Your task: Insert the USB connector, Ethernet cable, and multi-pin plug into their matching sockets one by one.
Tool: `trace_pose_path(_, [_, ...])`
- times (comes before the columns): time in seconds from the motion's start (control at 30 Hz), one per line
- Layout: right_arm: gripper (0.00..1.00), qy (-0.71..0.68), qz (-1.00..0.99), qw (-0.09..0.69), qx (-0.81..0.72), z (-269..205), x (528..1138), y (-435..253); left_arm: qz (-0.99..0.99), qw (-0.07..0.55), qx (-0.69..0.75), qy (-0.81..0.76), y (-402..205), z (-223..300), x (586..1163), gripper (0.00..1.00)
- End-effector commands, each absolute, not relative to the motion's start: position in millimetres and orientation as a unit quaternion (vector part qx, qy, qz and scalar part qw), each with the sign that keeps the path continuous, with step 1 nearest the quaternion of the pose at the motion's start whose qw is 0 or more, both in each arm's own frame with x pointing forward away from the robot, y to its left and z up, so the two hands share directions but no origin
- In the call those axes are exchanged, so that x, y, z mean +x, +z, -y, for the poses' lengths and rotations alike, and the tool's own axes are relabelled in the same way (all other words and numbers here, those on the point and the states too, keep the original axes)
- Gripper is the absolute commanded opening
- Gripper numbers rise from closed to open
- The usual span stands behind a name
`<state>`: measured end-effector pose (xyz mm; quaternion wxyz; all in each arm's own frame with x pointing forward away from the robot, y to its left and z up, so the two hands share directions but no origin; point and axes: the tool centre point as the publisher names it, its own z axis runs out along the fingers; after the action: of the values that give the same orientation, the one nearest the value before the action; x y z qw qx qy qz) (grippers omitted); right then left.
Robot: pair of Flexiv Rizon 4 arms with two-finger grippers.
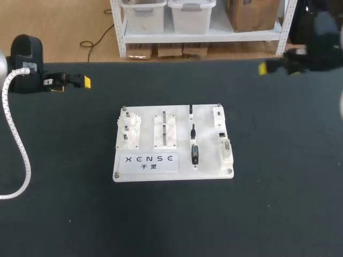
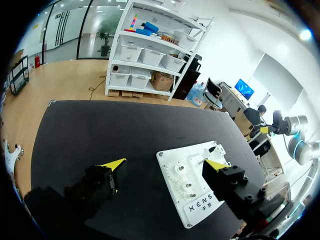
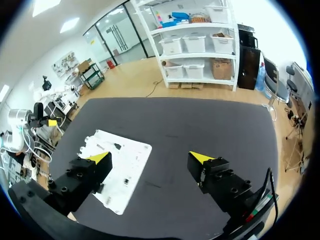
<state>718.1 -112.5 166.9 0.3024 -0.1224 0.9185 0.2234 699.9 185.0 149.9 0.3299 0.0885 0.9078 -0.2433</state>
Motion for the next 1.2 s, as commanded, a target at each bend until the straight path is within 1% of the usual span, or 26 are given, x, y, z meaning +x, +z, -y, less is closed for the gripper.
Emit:
trace_pose_path(0.03, [1.0, 0.13, -0.943, 0.292, -0.092, 58.4, 733.4, 161.2, -0.908, 0.33, 0.089, -0.243, 150.0, -184.9, 699.9, 1.0])
trace_pose_path(0.17, [1.0, 0.087, -0.957, 0.264, -0.088, 22.1, 736.1, 148.7, -0.908, 0.33, 0.089, -0.243, 150.0, -184.9, 699.9, 1.0])
trace_pose_path(0.3, [1.0, 0.056, -0.969, 0.224, -0.089, -4.5, 737.4, 126.3, -0.908, 0.33, 0.089, -0.243, 150.0, -184.9, 699.9, 1.0])
trace_pose_path(0.53, [1.0, 0.002, -0.981, 0.165, -0.099, -38.4, 733.3, 92.0, -0.908, 0.33, 0.089, -0.243, 150.0, -184.9, 699.9, 1.0])
trace_pose_path(0.63, [1.0, 0.0, -0.983, 0.153, -0.101, -50.0, 732.8, 83.0, -0.908, 0.33, 0.089, -0.243, 150.0, -184.9, 699.9, 1.0])
trace_pose_path(0.83, [1.0, 0.001, -0.986, 0.136, -0.098, -62.0, 731.3, 66.6, -0.908, 0.33, 0.089, -0.243, 150.0, -184.9, 699.9, 1.0])
trace_pose_path(1.1, [1.0, 0.0, -0.989, 0.119, -0.092, -57.8, 728.8, 49.5, -0.908, 0.33, 0.089, -0.243, 150.0, -184.9, 699.9, 1.0])
trace_pose_path(1.2, [1.0, 0.022, -0.989, 0.116, -0.085, -55.4, 728.5, 48.5, -0.908, 0.33, 0.089, -0.243, 150.0, -184.9, 699.9, 1.0])
